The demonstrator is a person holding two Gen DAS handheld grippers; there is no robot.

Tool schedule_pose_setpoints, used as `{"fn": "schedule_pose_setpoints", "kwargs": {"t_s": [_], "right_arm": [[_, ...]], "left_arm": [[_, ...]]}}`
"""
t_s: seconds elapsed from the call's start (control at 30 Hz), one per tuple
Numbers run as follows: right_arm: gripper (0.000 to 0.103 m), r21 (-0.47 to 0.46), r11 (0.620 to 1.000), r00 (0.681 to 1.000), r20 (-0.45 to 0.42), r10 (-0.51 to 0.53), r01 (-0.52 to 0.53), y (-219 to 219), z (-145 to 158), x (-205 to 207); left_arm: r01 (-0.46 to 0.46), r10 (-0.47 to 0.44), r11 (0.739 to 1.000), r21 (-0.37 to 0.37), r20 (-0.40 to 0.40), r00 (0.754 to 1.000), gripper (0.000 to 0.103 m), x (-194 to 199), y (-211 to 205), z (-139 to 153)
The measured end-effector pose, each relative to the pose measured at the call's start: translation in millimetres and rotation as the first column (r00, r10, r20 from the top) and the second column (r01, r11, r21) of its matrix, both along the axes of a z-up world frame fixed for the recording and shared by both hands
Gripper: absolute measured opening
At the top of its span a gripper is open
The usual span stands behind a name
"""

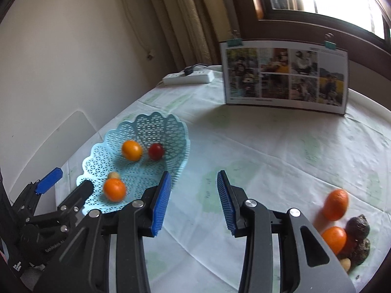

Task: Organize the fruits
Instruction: 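Carry both citrus fruits to the blue basket and release them inside, then move the right tool to the pile and grasp a dark passion fruit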

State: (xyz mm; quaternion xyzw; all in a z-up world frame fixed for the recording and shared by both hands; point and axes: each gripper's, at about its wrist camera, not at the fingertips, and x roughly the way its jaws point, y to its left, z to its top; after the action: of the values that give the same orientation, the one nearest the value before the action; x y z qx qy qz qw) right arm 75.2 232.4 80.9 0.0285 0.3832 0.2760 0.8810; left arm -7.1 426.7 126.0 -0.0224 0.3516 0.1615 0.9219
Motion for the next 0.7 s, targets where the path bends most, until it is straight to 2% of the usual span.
{"fn": "schedule_pose_setpoints", "kwargs": {"t_s": [0.37, 0.7], "right_arm": [[0.04, -0.033, 0.988, 0.988, -0.015, -0.154, 0.153, -75.7, -12.2, 8.4], [0.04, -0.062, 0.942, 0.942, -0.045, -0.332, 0.329, -156.0, -20.0, 20.1]], "left_arm": [[0.046, -0.046, 0.999, 0.015, -0.009, 0.999, 0.098, 8.2, -26.9, 2.9], [0.104, -0.104, 0.994, 0.019, -0.009, 0.995, 0.099, 16.5, -54.1, 6.0]]}}
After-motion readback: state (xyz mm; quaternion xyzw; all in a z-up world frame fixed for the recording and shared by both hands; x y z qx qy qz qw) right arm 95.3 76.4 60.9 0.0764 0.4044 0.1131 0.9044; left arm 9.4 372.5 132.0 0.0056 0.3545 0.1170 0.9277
